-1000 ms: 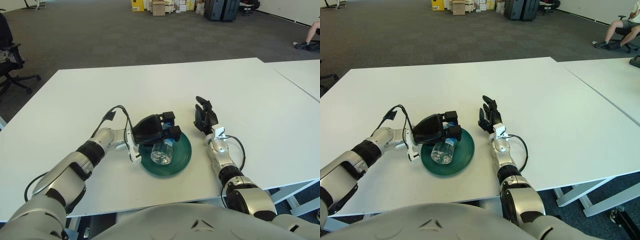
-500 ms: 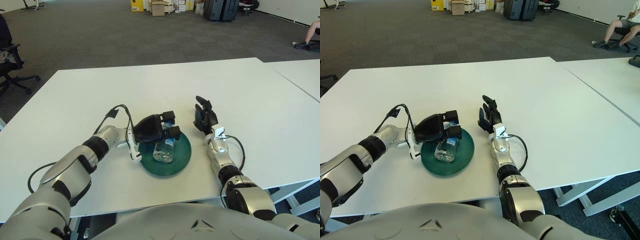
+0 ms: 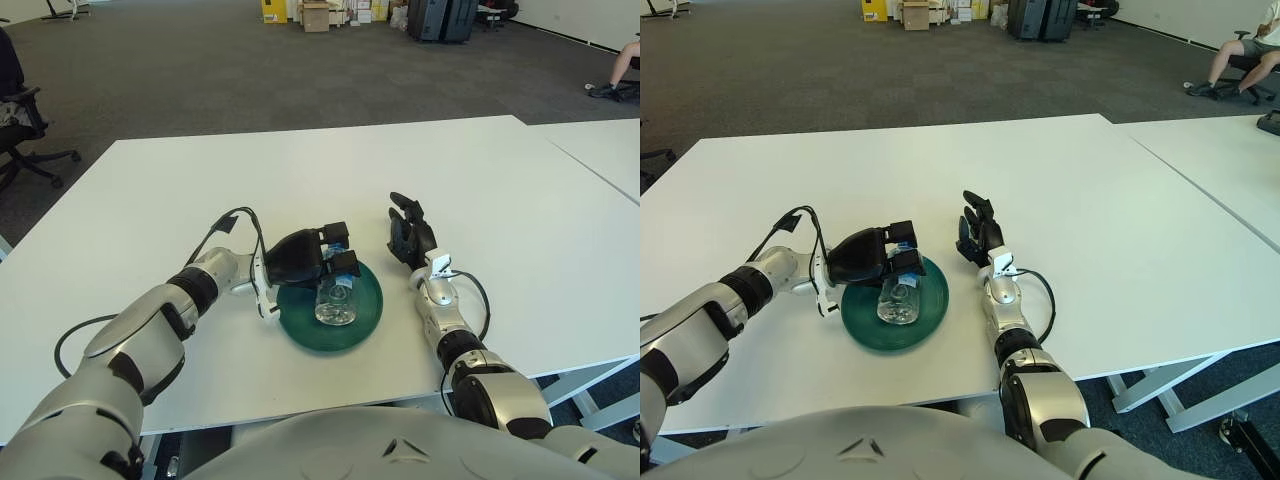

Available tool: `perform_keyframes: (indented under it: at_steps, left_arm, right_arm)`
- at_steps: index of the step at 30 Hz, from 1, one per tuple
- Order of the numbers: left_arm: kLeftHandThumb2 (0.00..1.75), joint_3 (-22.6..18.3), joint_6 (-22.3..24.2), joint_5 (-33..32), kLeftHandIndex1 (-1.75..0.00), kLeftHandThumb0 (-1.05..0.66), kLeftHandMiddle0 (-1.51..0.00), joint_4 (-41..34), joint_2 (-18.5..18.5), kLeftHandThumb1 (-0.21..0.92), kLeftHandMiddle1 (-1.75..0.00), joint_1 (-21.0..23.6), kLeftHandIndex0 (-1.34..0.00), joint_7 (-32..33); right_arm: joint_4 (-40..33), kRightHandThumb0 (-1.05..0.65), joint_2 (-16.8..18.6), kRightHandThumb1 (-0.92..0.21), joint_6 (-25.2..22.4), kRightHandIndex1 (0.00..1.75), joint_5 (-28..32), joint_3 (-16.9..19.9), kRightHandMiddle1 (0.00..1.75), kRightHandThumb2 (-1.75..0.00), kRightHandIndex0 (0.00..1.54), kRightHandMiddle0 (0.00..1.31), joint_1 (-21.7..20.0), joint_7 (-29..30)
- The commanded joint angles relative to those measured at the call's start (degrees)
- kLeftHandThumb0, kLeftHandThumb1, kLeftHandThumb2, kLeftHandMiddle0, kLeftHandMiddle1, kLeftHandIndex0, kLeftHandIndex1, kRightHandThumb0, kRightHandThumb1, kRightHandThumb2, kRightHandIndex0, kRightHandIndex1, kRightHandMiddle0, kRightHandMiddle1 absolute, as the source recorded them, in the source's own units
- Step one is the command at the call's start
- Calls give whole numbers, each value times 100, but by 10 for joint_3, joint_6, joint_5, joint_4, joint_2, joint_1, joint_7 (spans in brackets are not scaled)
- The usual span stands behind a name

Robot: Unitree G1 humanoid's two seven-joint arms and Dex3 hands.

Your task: Put the bottle into the plate.

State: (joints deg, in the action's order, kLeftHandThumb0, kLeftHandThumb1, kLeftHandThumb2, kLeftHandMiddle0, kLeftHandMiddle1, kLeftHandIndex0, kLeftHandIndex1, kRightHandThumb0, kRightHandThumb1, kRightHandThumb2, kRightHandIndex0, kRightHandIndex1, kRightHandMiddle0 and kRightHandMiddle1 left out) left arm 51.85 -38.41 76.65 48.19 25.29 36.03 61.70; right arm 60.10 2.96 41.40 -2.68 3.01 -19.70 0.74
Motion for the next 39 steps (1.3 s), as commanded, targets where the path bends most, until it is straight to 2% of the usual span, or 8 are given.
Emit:
perform_keyframes:
  at_steps: [1,9,12,17,24,28,33,39]
  left_arm:
    - [65,-1,-7,-14,-142,-73,-24,7,1,92,-149,24,-4,16]
    - [65,-1,-12,-15,-145,-75,-26,11,0,92,-151,26,-6,24]
    - [66,-1,-14,-16,-145,-75,-27,15,-1,92,-151,27,-6,28]
    - [70,-6,-23,-25,-146,-76,-27,17,-3,92,-149,28,-6,30]
    - [81,5,-50,-25,-139,-87,-27,7,7,92,-133,38,-3,3]
    - [86,2,-66,-26,-134,-92,-26,-16,23,92,-125,43,-1,-15]
    - [89,-8,-71,-32,-127,-94,-27,-39,37,92,-107,42,0,-31]
    - [90,-29,-82,-67,-120,-94,-28,-57,47,92,-89,29,0,-77]
  right_arm:
    - [30,-65,-5,-92,-2,0,2,2,65,-80,25,0,31,-6]
    - [37,-66,-7,-92,6,0,5,5,64,-81,25,0,29,-19]
    - [46,-66,-11,-92,-26,0,-2,6,64,-80,25,0,19,-2]
    - [49,-64,-12,-92,-27,0,-10,3,64,-80,25,0,16,13]
    - [34,-64,-6,-92,-37,1,-30,-8,63,-79,26,0,25,60]
    - [36,-65,-6,-92,-4,1,-19,-6,64,-80,27,0,26,36]
    - [40,-67,-8,-92,13,1,-20,-8,65,-81,27,0,26,24]
    - [41,-67,-10,-92,-24,1,-25,-9,65,-81,26,0,21,35]
